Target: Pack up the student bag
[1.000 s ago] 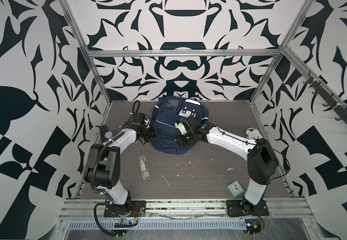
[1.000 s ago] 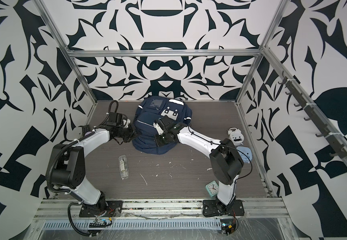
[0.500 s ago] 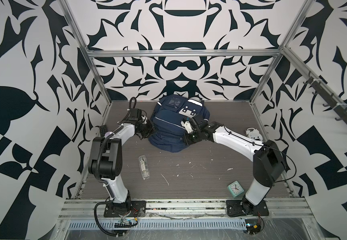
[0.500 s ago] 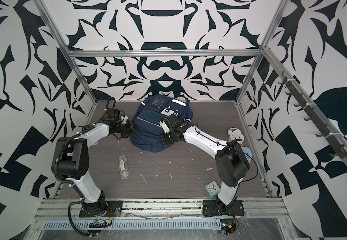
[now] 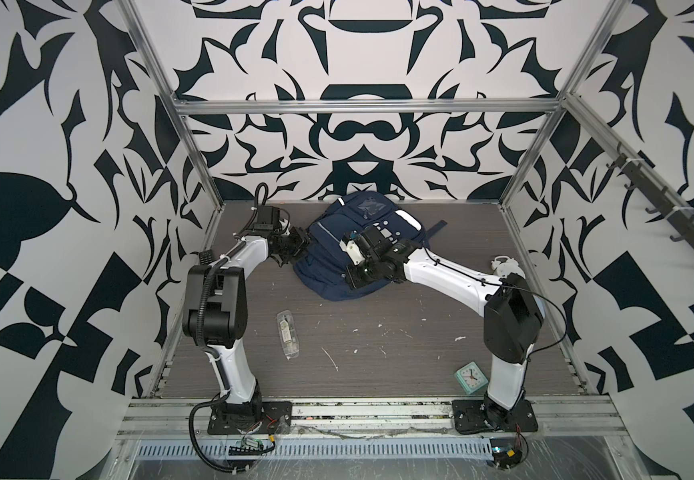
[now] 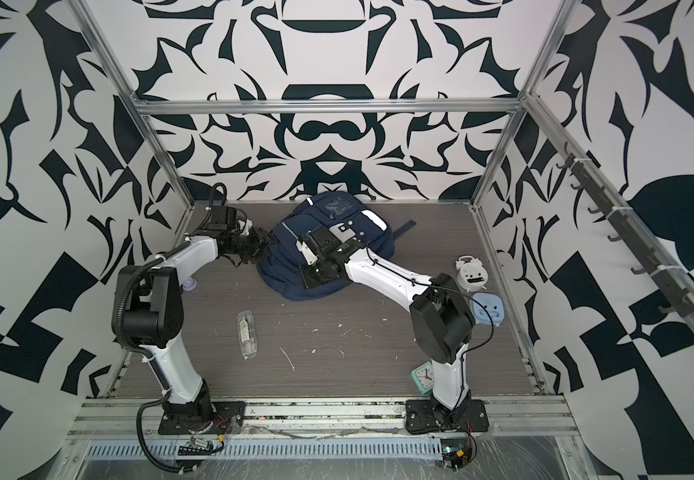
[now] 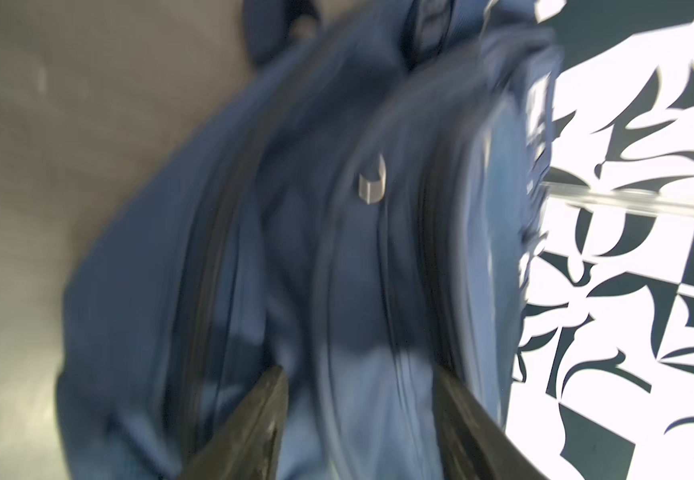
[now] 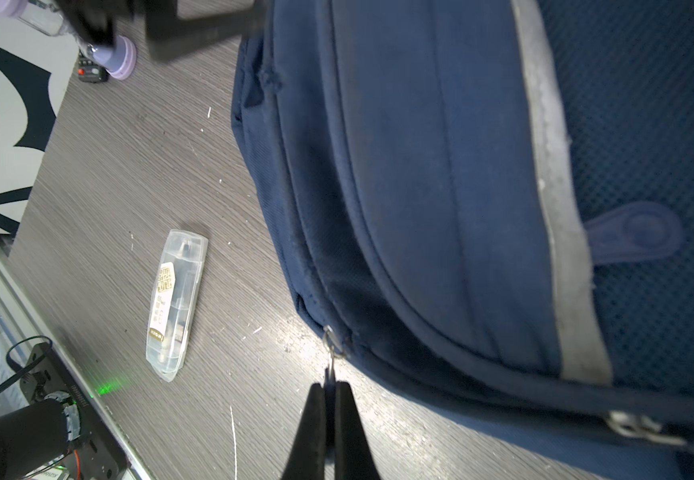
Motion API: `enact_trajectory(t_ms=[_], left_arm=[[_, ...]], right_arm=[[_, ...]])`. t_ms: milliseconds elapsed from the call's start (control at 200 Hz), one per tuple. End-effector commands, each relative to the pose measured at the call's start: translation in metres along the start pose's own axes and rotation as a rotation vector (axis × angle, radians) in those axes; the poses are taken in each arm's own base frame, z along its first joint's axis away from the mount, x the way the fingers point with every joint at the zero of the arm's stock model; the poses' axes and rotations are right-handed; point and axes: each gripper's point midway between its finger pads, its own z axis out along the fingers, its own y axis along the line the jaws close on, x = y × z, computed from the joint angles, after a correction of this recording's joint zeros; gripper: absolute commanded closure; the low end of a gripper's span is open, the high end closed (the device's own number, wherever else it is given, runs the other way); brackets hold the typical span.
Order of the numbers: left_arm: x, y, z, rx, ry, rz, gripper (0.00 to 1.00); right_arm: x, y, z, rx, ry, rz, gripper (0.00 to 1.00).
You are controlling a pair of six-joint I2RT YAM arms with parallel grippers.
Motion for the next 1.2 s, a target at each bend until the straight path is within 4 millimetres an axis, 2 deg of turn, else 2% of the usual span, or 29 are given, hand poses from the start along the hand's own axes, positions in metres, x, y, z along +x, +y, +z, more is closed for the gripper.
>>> enact_trajectory(t_ms=[0, 145, 340, 500, 735, 810, 945, 1195], left_arm=[[0.033, -0.013, -0.014, 0.014, 0.018, 0.044, 0.41], [0.069, -0.018, -0.011, 0.021, 0.047, 0.061, 0.41], [0.095, -0.023, 0.007, 0.02, 0.095, 0.077, 0.44], [0.096, -0.018, 0.013, 0.0, 0.1, 0.076, 0.5], [0.086, -0.026, 0.01, -0.005, 0.08, 0.107, 0.79], [0.082, -0.026, 0.008, -0.003, 0.072, 0.109, 0.89], [0.074, -0.023, -0.001, 0.001, 0.055, 0.101, 0.99], [0.065, -0.017, -0.017, 0.004, 0.03, 0.095, 1.0]], right_arm=[[-0.01, 0.019, -0.013, -0.056, -0.025, -0.018, 1.0], [-0.006, 0.018, -0.009, -0.059, -0.013, -0.015, 1.0], [-0.007, 0.018, -0.008, -0.06, -0.015, -0.016, 1.0], [-0.008, 0.018, -0.011, -0.055, -0.018, -0.019, 1.0], [0.012, 0.0, -0.013, 0.022, 0.02, -0.041, 1.0], [0.02, -0.011, -0.014, 0.058, 0.033, -0.041, 1.0], [0.032, -0.04, -0.021, 0.135, 0.058, -0.029, 1.0], [0.034, -0.119, -0.046, 0.221, 0.029, 0.123, 1.0]])
